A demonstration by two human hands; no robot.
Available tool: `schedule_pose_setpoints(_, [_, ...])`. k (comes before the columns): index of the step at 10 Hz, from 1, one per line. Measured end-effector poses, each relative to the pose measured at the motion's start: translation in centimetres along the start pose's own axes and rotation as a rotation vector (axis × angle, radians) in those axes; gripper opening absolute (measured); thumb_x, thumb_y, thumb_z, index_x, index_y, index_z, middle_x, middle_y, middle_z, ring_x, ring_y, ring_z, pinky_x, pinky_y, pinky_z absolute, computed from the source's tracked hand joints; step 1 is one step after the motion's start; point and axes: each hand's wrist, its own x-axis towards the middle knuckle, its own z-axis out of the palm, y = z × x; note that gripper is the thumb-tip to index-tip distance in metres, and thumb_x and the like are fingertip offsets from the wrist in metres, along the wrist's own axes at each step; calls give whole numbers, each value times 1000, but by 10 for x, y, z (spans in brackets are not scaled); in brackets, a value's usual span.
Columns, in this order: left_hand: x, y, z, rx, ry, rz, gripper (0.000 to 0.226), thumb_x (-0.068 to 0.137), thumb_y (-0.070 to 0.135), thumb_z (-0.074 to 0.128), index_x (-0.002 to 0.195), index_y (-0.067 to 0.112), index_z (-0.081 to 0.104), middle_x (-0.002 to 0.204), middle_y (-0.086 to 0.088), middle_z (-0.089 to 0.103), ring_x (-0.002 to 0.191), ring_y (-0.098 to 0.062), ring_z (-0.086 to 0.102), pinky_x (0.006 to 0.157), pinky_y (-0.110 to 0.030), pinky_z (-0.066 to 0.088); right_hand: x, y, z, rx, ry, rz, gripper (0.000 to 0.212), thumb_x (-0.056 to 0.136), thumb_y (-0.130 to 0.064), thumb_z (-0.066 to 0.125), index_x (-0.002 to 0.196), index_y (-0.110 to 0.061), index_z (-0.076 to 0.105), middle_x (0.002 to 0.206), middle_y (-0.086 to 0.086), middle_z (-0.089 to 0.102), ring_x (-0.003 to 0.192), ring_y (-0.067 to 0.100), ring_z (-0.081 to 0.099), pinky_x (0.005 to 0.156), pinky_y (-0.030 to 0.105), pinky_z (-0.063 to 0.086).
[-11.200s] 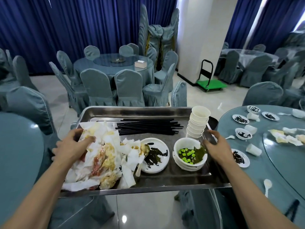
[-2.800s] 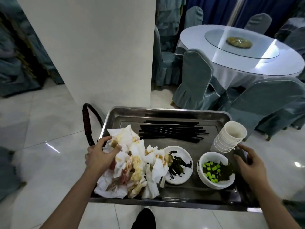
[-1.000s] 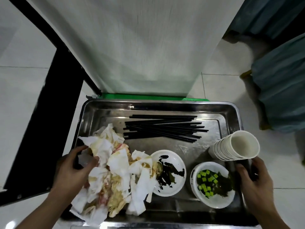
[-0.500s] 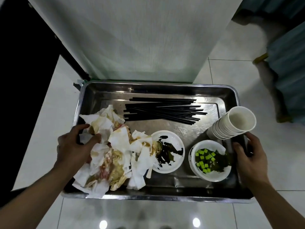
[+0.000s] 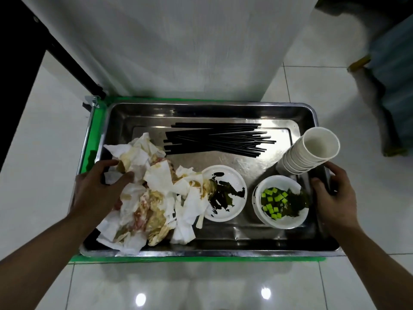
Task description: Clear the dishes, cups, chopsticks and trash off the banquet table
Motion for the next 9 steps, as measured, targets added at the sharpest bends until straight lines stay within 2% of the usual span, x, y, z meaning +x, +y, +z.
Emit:
schedule_pose_setpoints(1, [7,-7,4,62,-2,-37,43,68,66,78,104,60,57,109,-4,65,54,-23,70,59,-44,62,5,4,6,-23,-2,4,45,89,-33,67,130,-44,53,114,3,68,105,26,65,91,38,50])
schedule_pose_setpoints(2, [12,-14,6,110,-16,-51,47,73,60,79,114,51,58,120,-7,62,67,-30,71,64,-46,62,9,7,10,-32,10,14,48,85,-41,66,130,-48,51,114,2,68,103,24,65,92,40,51])
schedule_pose_setpoints(3, [18,-16,11,145,-19,-38,53,75,56,80,121,45,58,125,-12,59,69,-29,71,55,-36,61,16,19,15,-40,2,12,51,90,-28,66,133,-48,47,115,5,68,103,29,66,91,43,52])
schedule_pose_setpoints(4, [19,-14,13,129,-31,-34,54,76,53,80,125,44,58,123,-17,59,53,-20,70,41,-22,52,16,23,17,-56,-7,33,53,88,-30,64,133,-50,43,113,4,67,101,27,65,86,36,46])
schedule_pose_setpoints(5, [16,-6,9,111,-92,-17,60,84,48,76,139,41,52,132,-15,55,51,-17,70,42,-21,52,15,22,17,-93,-62,78,60,93,-26,62,138,-55,35,125,6,65,109,29,62,89,38,44])
schedule_pose_setpoints(6, [9,6,6,96,-119,30,57,89,44,70,142,36,51,140,-13,53,75,-20,74,60,-36,62,14,14,11,-130,-62,104,57,98,-28,58,143,-51,34,136,5,61,119,29,59,95,40,46])
schedule_pose_setpoints(7, [-3,29,1,79,-75,107,52,96,33,66,144,33,49,149,-7,47,127,-25,55,102,-52,50,13,-7,-2,-168,22,86,48,101,-30,54,146,-39,41,144,4,54,130,26,53,107,48,45])
schedule_pose_setpoints(8, [-26,57,-1,88,-30,199,49,97,27,65,143,30,51,147,-5,48,131,-24,49,109,-45,43,4,-28,-15,-167,47,39,45,101,-27,53,144,-36,46,143,2,55,128,22,53,108,48,45])
schedule_pose_setpoints(9, [-61,97,-7,102,-58,351,43,97,19,65,139,23,58,145,-8,54,134,-25,48,112,-41,39,-17,-68,-34,-135,65,-2,42,101,-22,53,142,-33,51,141,-1,56,125,18,54,106,40,44])
